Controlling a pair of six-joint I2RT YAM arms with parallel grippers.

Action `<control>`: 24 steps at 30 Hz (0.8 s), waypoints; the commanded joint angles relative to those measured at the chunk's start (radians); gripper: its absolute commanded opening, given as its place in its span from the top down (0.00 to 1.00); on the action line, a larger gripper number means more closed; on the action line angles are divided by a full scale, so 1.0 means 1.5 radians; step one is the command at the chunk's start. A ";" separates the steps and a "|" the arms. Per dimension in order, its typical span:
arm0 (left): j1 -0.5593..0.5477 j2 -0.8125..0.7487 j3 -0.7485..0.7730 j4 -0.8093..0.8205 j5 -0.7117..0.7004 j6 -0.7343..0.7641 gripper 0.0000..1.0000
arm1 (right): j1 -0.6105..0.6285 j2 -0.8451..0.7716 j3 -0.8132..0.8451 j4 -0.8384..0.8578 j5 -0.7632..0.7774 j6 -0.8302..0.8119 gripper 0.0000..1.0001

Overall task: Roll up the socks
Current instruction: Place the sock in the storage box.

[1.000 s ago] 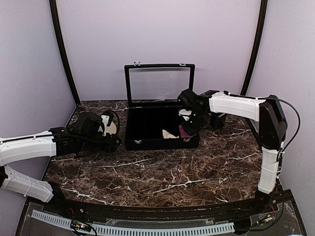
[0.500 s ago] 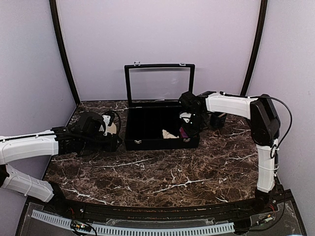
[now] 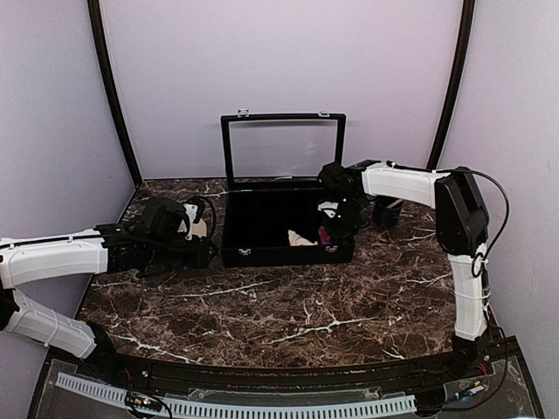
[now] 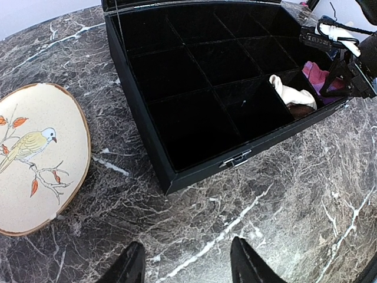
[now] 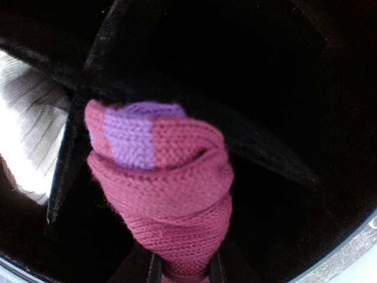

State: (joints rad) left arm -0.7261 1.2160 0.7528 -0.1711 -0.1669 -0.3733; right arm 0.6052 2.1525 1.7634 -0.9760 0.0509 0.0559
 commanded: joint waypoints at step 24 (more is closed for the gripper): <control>0.012 0.010 0.009 0.039 0.027 -0.006 0.49 | -0.011 -0.037 0.074 -0.070 0.011 -0.002 0.52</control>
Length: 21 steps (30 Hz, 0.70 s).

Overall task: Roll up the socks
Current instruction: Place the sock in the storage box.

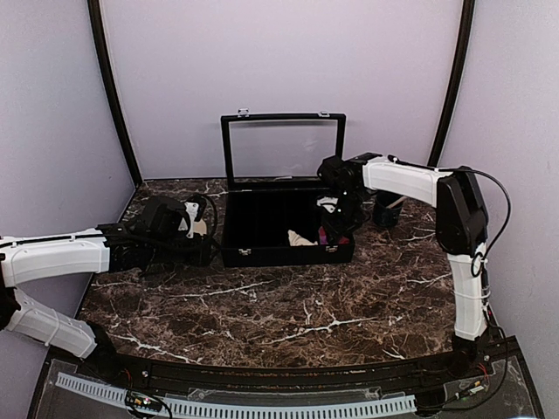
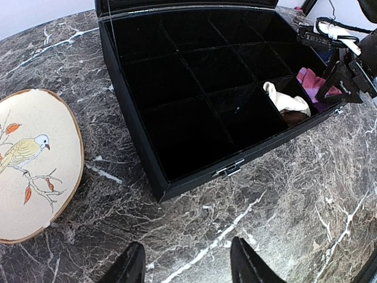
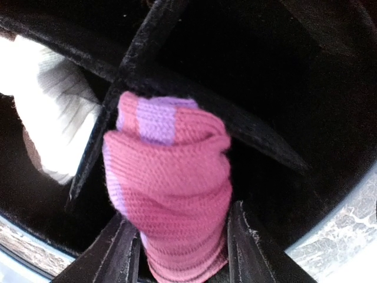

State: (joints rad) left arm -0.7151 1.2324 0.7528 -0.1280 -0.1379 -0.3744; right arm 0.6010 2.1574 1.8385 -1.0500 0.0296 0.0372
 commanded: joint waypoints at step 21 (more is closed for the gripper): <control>0.011 0.005 0.005 0.012 0.014 0.000 0.49 | -0.007 -0.038 0.042 0.014 0.028 0.030 0.83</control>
State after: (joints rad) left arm -0.7086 1.2396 0.7528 -0.1272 -0.1226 -0.3782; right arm 0.5945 2.1090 1.8832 -1.0420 0.0753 0.0704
